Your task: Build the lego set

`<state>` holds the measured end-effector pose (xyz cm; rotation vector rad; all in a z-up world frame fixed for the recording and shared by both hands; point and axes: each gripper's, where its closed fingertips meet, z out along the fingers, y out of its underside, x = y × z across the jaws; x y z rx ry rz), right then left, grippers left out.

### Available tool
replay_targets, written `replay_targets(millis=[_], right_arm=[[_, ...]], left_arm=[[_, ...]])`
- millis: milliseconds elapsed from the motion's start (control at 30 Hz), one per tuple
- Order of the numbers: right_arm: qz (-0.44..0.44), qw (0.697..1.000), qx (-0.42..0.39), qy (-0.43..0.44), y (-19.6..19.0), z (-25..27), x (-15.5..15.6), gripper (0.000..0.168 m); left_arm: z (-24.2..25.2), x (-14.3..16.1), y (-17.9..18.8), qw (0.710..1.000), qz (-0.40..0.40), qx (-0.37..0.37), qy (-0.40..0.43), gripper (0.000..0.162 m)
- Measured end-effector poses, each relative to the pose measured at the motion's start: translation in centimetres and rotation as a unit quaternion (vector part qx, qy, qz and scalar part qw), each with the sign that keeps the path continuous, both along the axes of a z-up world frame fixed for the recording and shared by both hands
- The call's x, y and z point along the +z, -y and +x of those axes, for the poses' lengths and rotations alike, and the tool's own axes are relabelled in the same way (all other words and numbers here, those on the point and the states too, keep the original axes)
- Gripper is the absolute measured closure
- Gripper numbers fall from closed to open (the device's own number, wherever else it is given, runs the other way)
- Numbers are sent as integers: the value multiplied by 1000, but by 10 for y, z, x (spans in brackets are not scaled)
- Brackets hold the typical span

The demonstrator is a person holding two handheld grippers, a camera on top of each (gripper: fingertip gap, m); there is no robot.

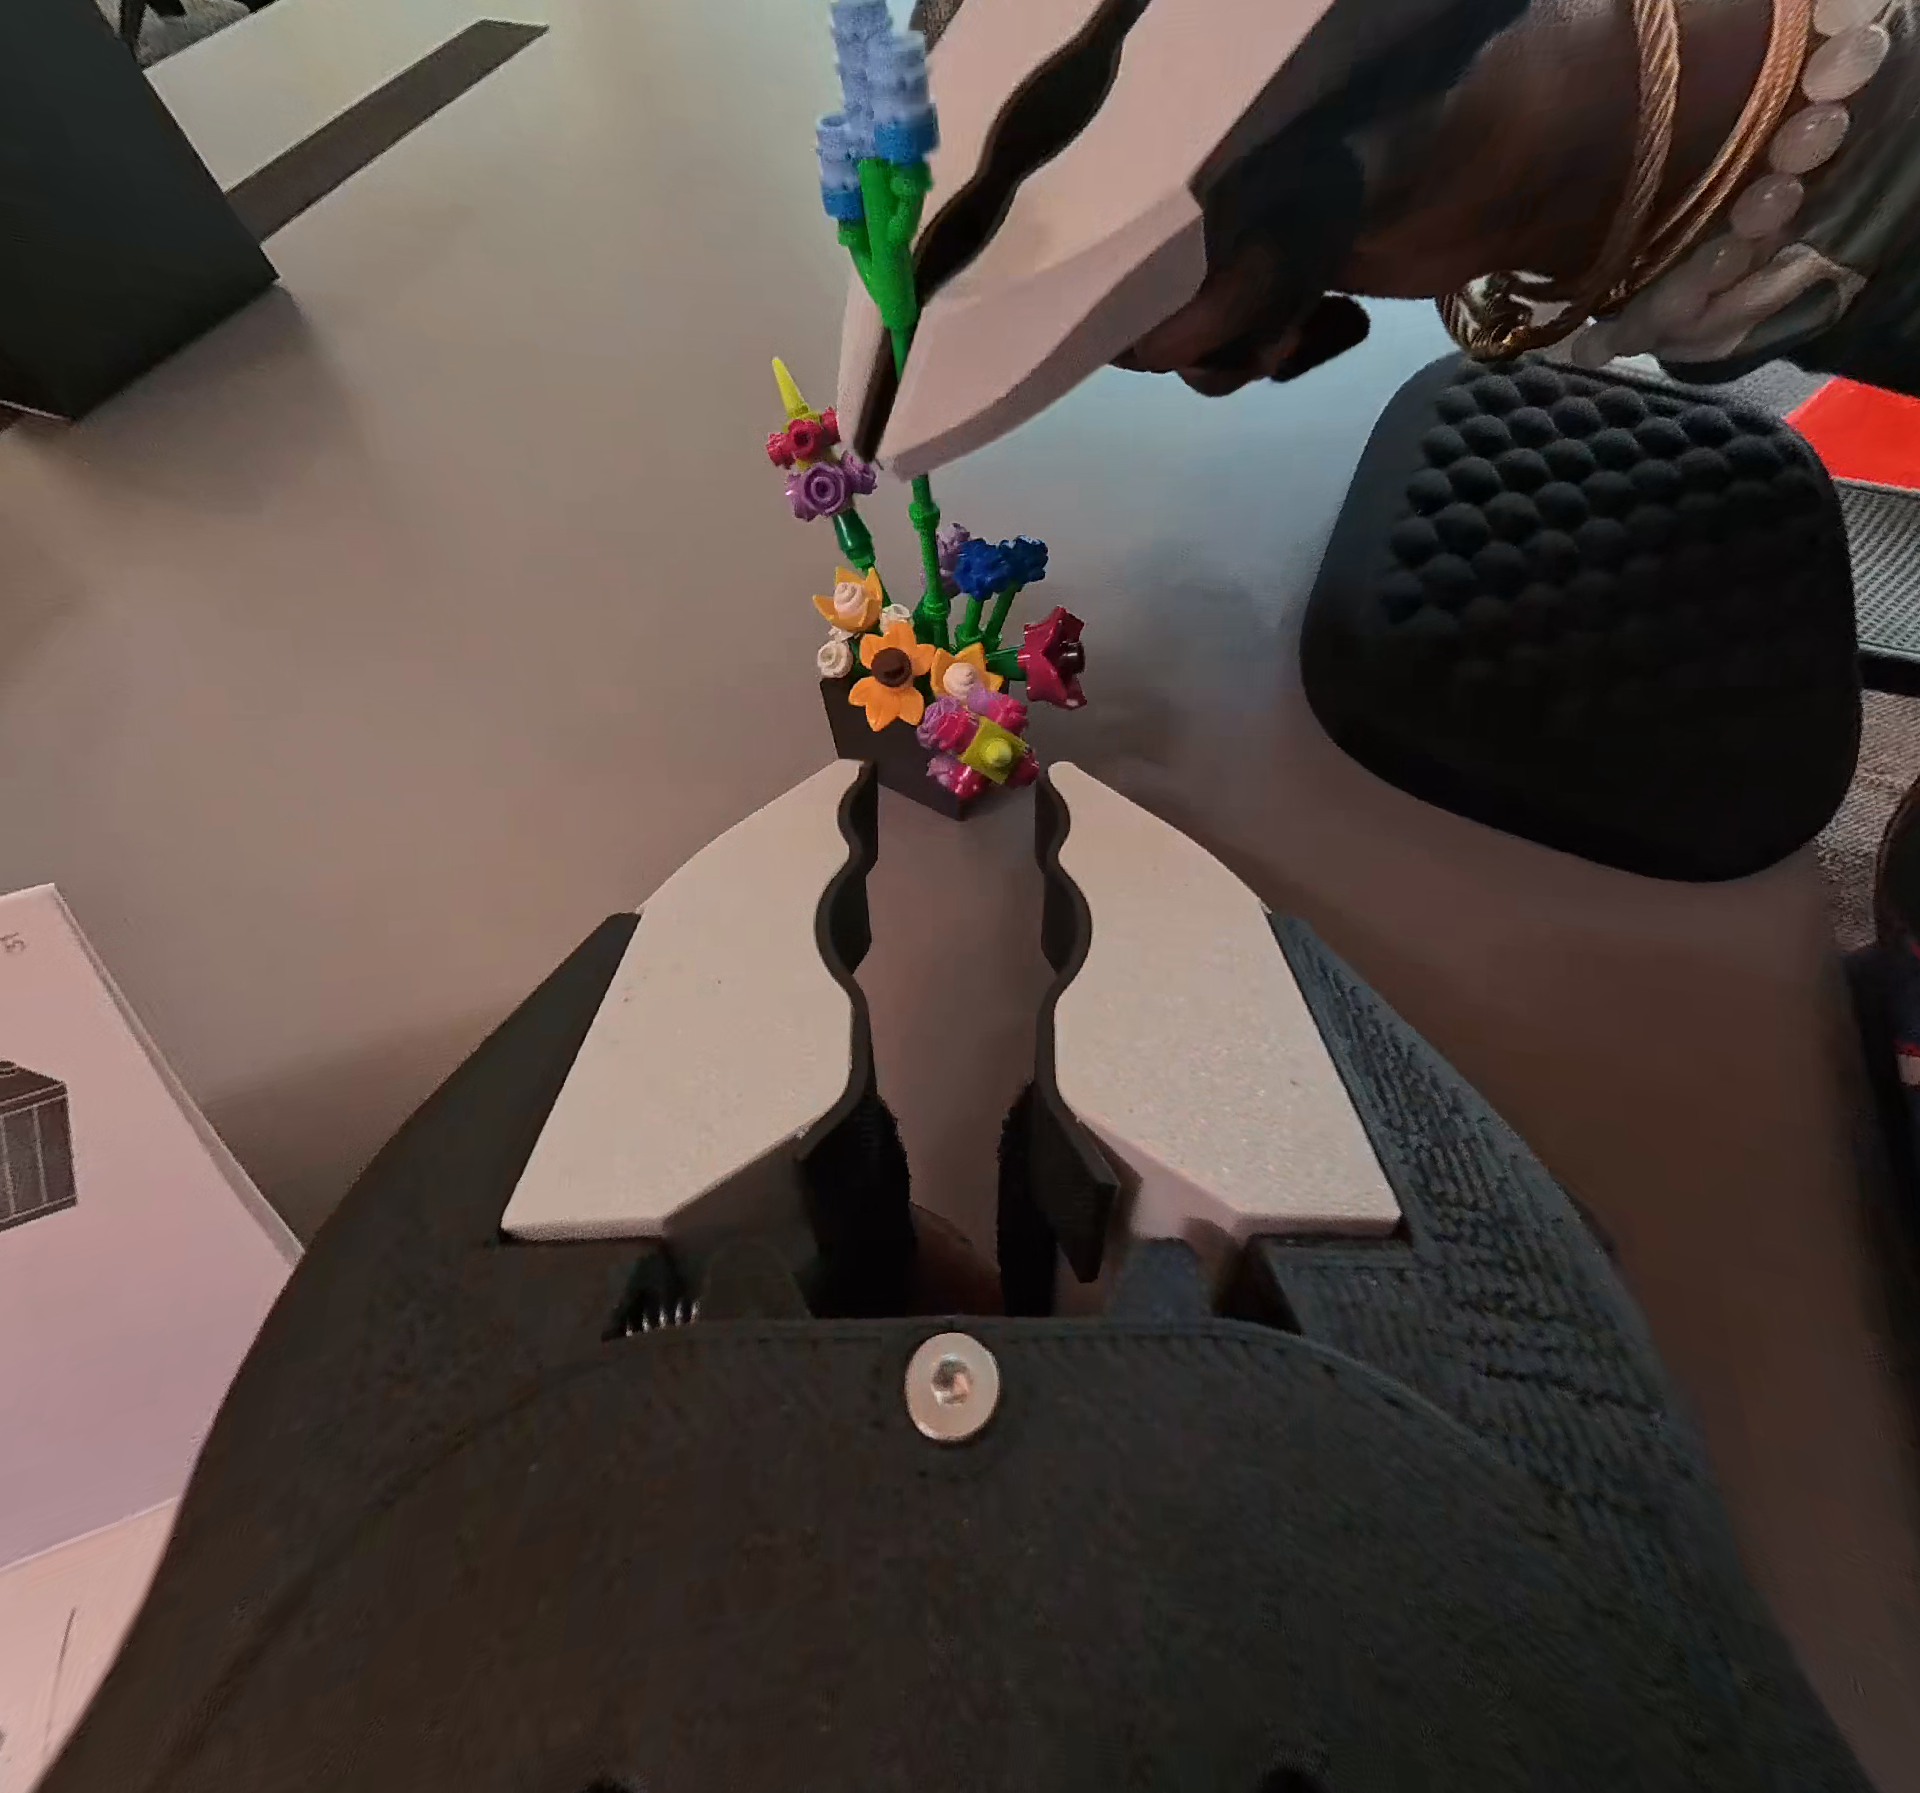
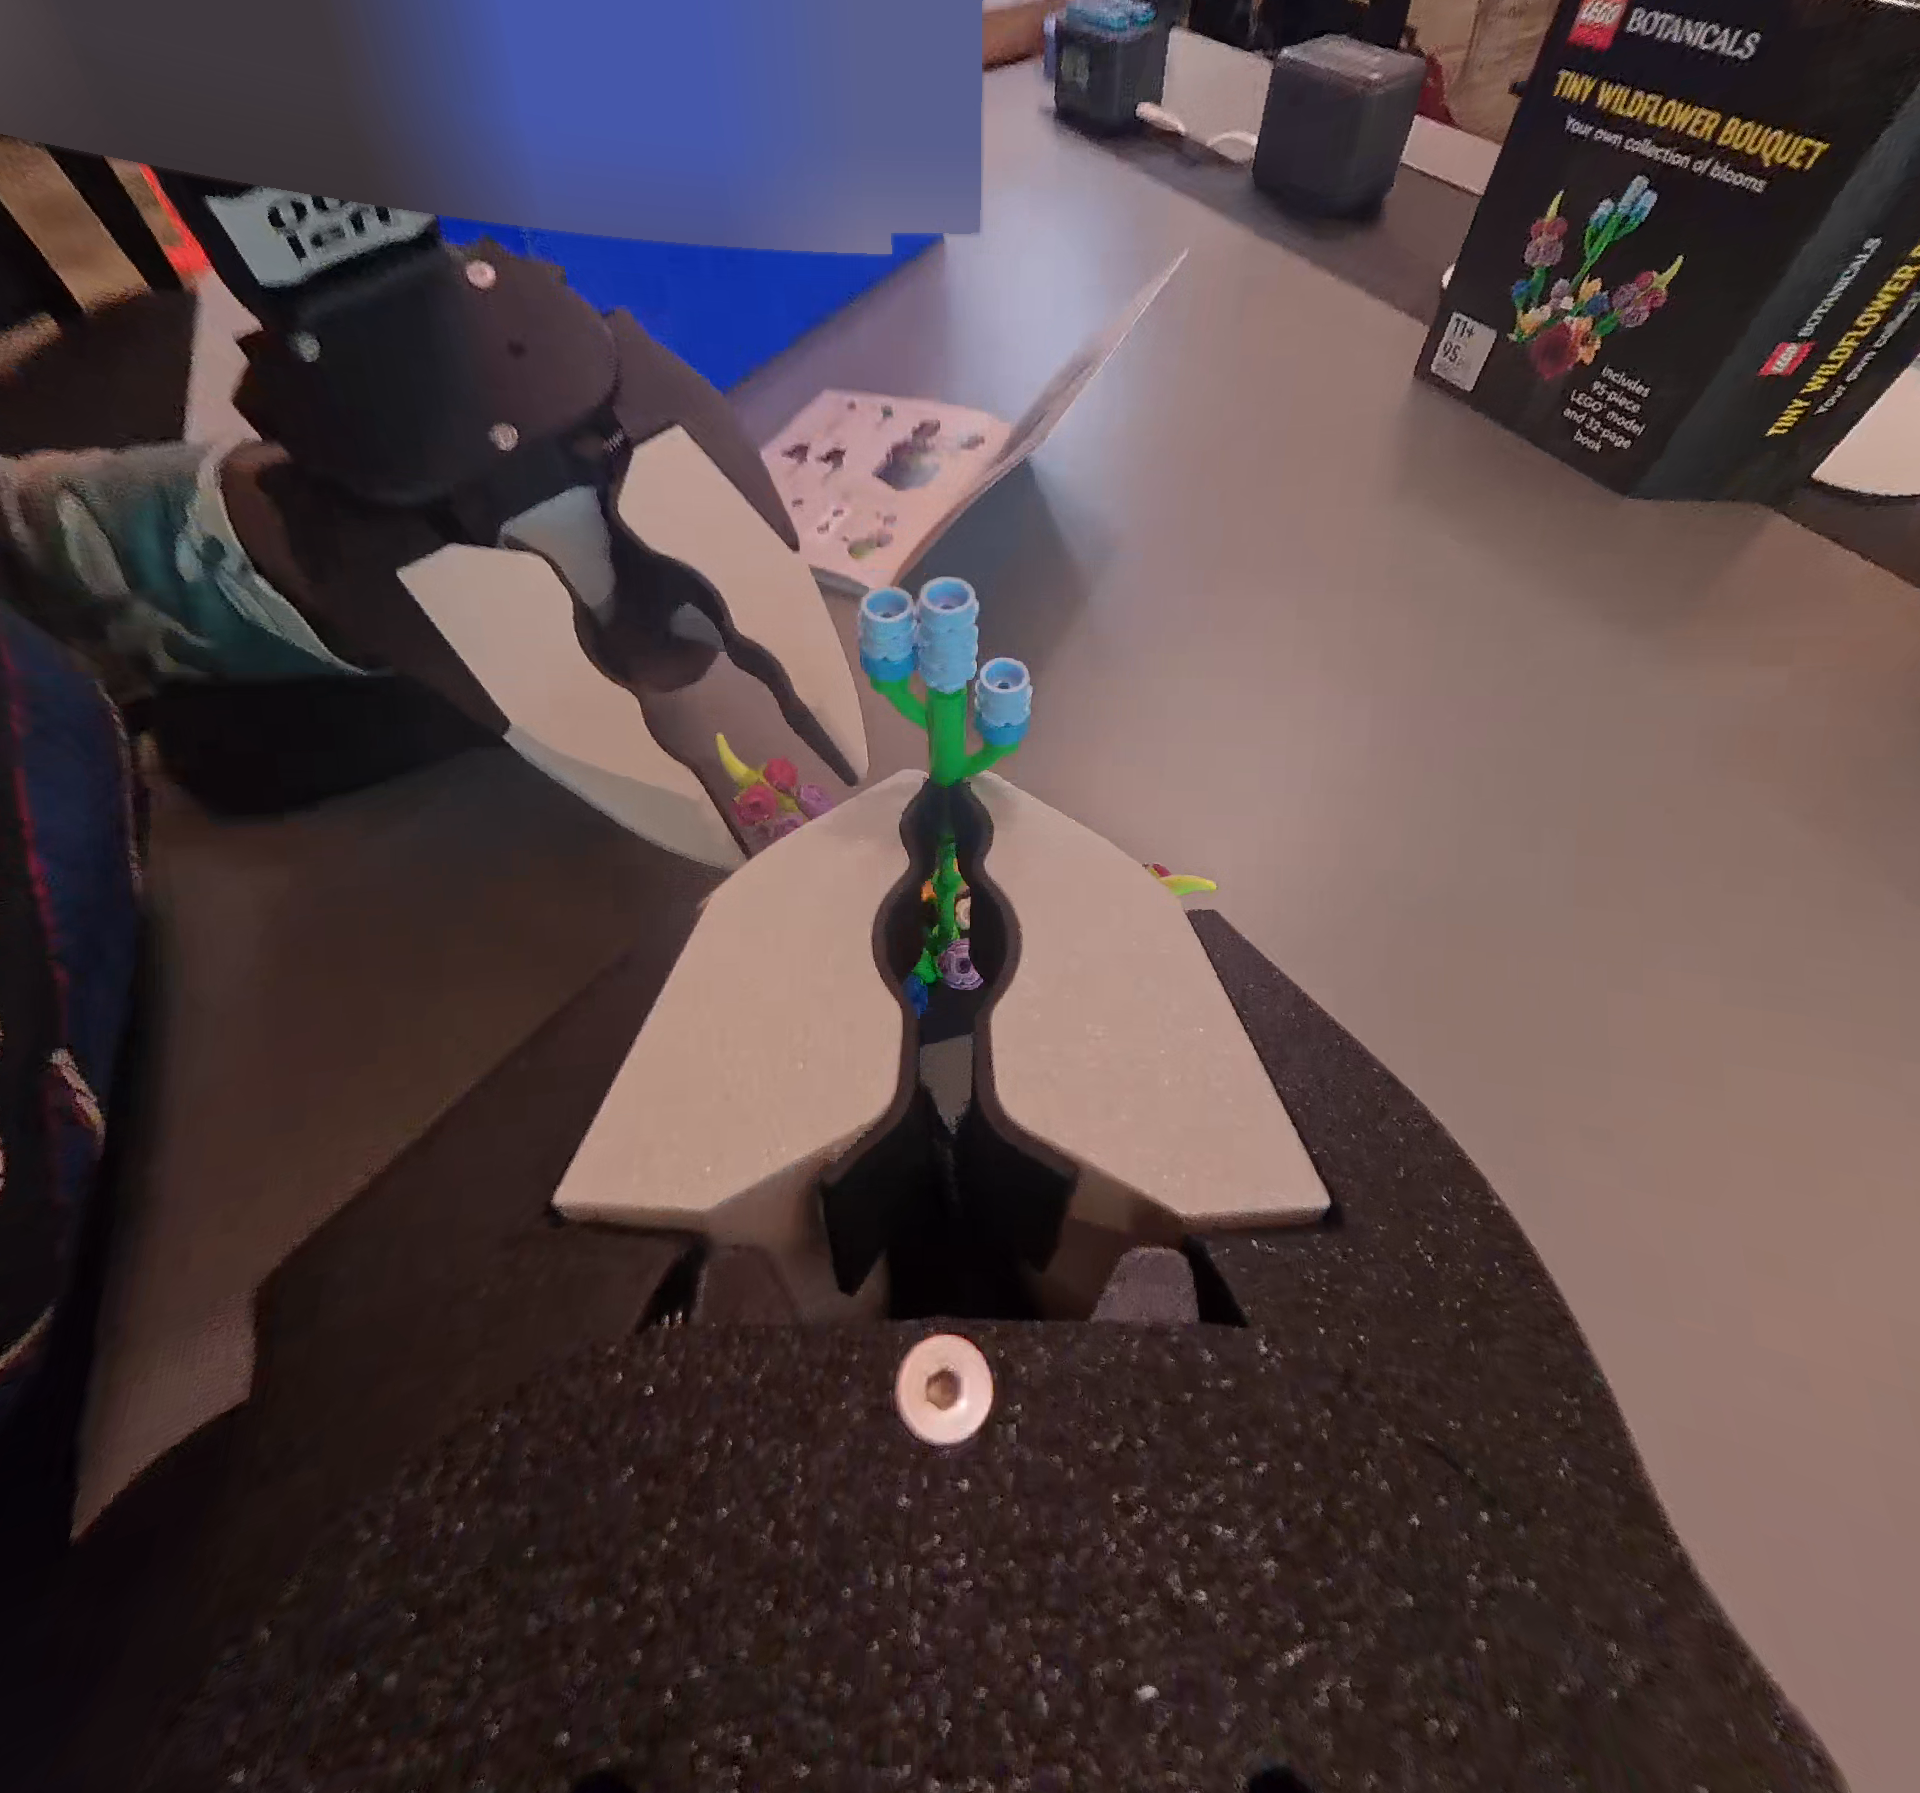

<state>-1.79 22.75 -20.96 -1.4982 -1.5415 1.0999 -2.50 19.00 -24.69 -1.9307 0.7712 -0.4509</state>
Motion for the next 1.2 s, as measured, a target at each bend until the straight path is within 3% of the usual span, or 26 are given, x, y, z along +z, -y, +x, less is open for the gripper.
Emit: replay_targets(millis=[167, 500, 933, 1200], right_arm=[[43, 998, 10, 38, 3, -3, -10, 165], [9, 1000, -9, 10, -1, 0, -7, 165], [-36, 999, -1, -28, 5, 5, -13, 166], [47, 998, 27, -21, 9, 7, -13, 165]], left_arm=[[1, -1, 0, 1000, -7, 3, 16, 137], [6, -1, -3, 1000, -7, 8, 23, 155], [16, -6, -8, 1000, -22, 14, 14, 151], [18, -4, -11, 999, -29, 17, 34, 151]])
